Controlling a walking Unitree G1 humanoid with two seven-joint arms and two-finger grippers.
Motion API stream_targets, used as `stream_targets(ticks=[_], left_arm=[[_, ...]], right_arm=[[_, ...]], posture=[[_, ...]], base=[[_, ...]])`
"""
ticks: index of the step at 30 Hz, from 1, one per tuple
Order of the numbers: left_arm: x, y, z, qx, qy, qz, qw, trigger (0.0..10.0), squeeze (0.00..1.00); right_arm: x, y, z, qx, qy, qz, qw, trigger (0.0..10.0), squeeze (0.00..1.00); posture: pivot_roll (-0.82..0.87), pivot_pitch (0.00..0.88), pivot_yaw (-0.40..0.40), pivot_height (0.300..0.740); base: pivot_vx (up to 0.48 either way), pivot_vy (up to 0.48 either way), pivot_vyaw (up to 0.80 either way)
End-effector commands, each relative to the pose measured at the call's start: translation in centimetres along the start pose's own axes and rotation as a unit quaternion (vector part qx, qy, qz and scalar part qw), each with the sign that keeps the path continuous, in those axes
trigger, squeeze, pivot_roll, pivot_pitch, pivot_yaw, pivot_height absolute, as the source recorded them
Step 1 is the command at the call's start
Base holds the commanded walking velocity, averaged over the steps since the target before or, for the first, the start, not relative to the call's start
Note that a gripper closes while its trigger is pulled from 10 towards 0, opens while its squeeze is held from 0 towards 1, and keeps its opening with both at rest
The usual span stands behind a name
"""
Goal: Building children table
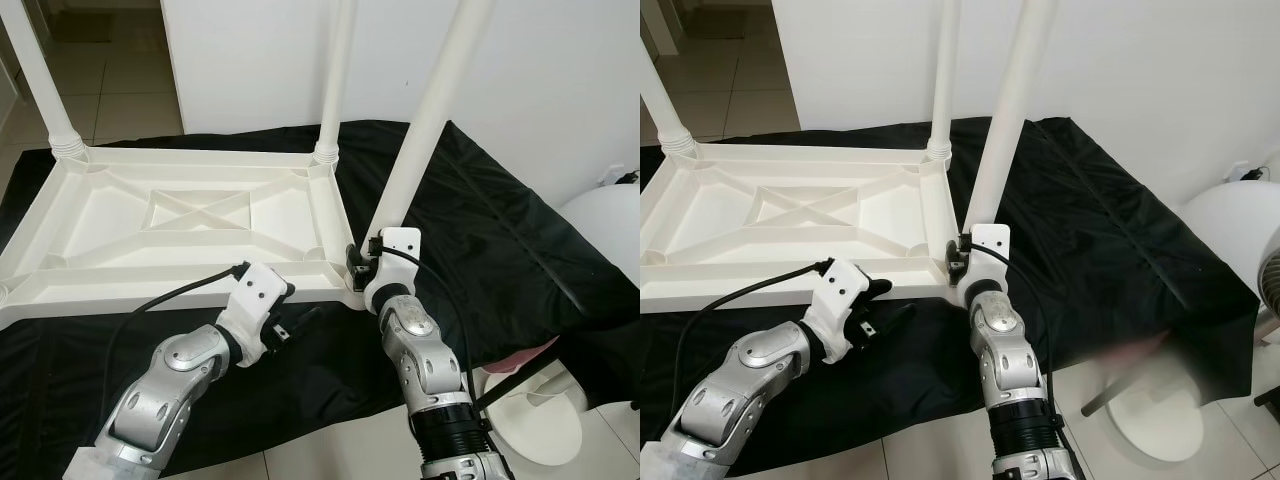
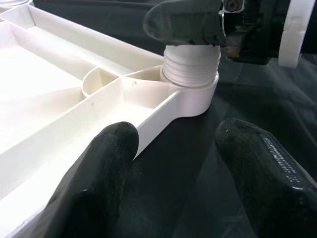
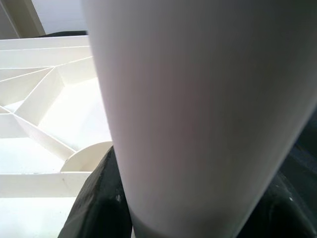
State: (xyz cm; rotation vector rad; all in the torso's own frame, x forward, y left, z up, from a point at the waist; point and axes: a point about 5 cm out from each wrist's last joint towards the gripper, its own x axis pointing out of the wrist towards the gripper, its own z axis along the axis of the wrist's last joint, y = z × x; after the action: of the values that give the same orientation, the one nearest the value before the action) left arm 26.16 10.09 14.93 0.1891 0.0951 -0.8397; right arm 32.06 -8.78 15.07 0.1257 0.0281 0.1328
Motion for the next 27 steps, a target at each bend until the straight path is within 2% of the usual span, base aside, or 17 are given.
stream_targets(ticks=[1,7,8,9,18,19,20,21,26,27], left_arm=[[0.1,0.1,-0.1,0.002,0.001,-0.001,1.0,10.0,0.0],[0.2,0.2,-0.1,0.003,0.001,-0.003,1.0,10.0,0.0],[0.2,0.3,-0.1,0.002,0.001,-0.003,1.0,10.0,0.0],[0.3,0.3,-0.1,-0.006,0.004,-0.002,1.0,10.0,0.0],[0.7,0.5,-0.5,-0.02,0.005,0.021,1.0,10.0,0.0],[0.7,0.5,-0.5,-0.019,0.005,0.022,1.0,10.0,0.0],[0.6,0.5,-0.5,-0.014,0.005,0.024,1.0,10.0,0.0],[0.6,0.6,-0.5,-0.014,0.006,0.024,1.0,10.0,0.0],[0.3,0.9,-0.4,-0.014,0.002,0.018,1.0,10.0,0.0],[0.2,1.4,-0.3,-0.011,-0.005,0.027,1.0,10.0,0.0]], right_arm=[[-0.2,-0.4,-0.3,0.025,0.014,-0.004,1.0,10.0,0.0],[-0.4,-0.9,-0.1,0.017,0.009,-0.009,1.0,10.0,0.0],[-0.5,-0.9,0.0,0.012,0.009,-0.014,1.0,10.0,0.27],[-0.6,-1.2,0.1,0.01,0.006,-0.011,1.0,10.0,1.0],[-1.2,-2.8,0.7,-0.002,-0.015,0.025,1.0,10.0,1.0],[-1.2,-3.2,0.8,-0.008,-0.017,0.037,0.999,10.0,0.86],[-1.3,-3.5,0.9,-0.009,-0.02,0.049,0.999,10.0,0.37],[-1.4,-3.9,0.9,-0.014,-0.02,0.054,0.998,10.0,0.0],[-1.4,-5.3,1.2,-0.031,-0.024,0.099,0.994,10.0,0.0],[-1.1,-5.9,1.3,-0.061,-0.024,0.136,0.988,10.0,0.0]], posture=[[0.02,0.0,-0.054,0.74],[0.02,0.0,-0.052,0.74],[0.01,0.0,-0.051,0.74],[0.01,0.001,-0.049,0.74],[0.01,0.014,-0.044,0.74],[0.01,0.017,-0.045,0.74],[0.01,0.02,-0.046,0.74],[0.01,0.022,-0.052,0.74],[0.0,0.026,-0.051,0.74],[0.0,0.023,-0.044,0.74]], base=[[0.0,0.0,0.0],[0.0,0.0,0.0],[0.0,0.0,0.0],[0.0,0.0,0.0],[0.0,0.0,0.0],[0.0,0.0,0.0],[0.0,0.0,0.0],[0.0,0.0,0.0],[0.0,0.0,0.0],[0.0,0.0,0.0]])
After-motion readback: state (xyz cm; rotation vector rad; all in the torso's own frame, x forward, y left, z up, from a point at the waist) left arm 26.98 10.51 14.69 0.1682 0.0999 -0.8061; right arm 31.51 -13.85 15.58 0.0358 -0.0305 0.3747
